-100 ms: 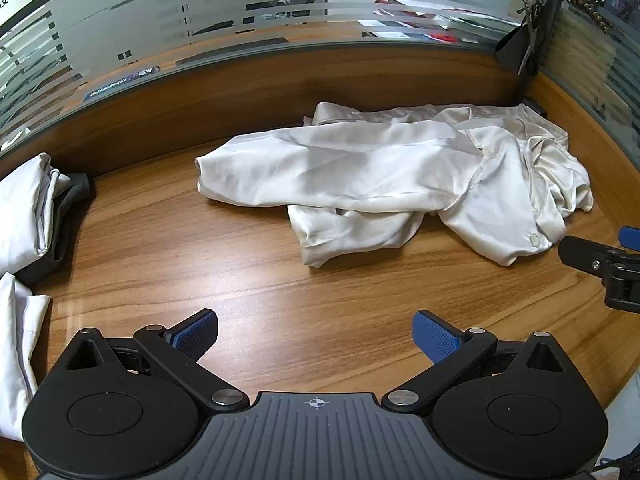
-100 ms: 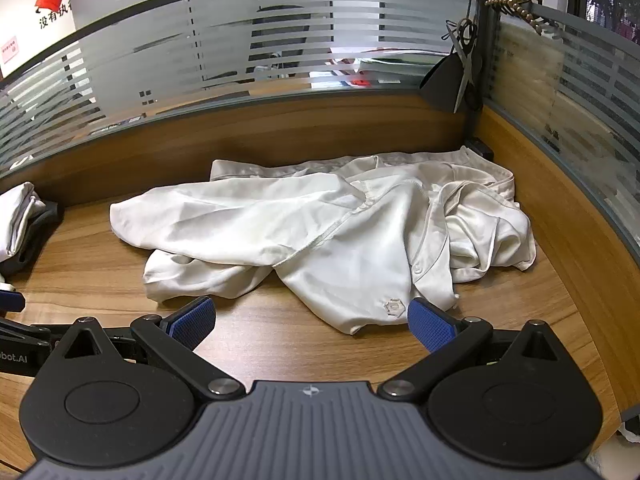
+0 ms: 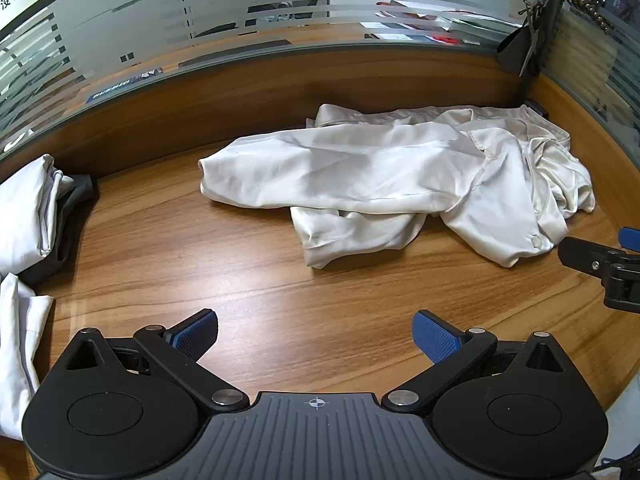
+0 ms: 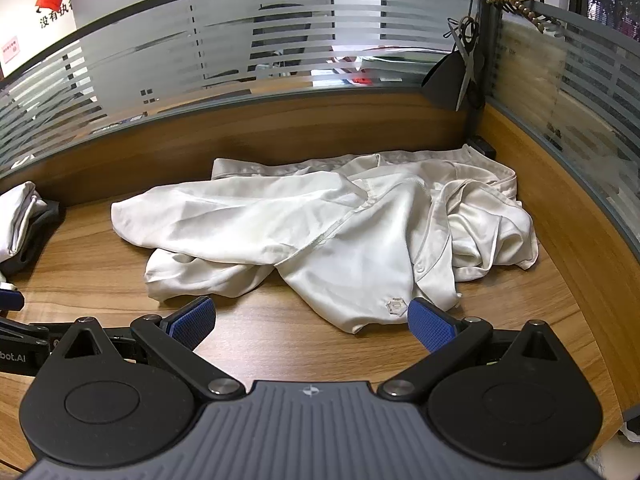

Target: Fold clothes

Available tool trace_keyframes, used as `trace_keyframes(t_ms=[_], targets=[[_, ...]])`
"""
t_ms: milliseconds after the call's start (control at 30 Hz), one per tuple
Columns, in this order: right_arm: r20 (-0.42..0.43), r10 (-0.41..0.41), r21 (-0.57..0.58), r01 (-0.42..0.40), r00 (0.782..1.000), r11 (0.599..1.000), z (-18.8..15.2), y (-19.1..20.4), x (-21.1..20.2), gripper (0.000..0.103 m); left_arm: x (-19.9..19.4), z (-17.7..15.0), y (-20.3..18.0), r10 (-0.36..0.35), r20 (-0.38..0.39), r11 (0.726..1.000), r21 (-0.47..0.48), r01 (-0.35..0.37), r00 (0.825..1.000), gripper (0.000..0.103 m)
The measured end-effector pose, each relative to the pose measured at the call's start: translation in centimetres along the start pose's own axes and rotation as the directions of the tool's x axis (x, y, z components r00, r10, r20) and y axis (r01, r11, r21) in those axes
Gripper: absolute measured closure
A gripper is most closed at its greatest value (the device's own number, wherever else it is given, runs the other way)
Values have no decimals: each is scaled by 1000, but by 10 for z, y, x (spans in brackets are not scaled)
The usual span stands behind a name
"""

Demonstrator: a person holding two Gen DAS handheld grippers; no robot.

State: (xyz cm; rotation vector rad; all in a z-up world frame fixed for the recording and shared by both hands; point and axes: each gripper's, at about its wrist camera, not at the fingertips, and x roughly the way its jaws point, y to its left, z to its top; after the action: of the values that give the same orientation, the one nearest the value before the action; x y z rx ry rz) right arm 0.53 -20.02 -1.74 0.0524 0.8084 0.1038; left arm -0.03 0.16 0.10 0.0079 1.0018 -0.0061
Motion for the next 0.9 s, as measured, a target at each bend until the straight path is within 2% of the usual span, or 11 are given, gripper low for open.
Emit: trace_keyframes(t_ms=[467,900], targets=[[9,-16,14,16,1000,1000,-1,-3,-2,0,3,-1,-2,-9,-19,1000,-5,9,1000,0],[3,-22,19,22,1000,1000,-3,-4,-5,0,-6,0,-6,14,18,1000,19,-14,1000,0]])
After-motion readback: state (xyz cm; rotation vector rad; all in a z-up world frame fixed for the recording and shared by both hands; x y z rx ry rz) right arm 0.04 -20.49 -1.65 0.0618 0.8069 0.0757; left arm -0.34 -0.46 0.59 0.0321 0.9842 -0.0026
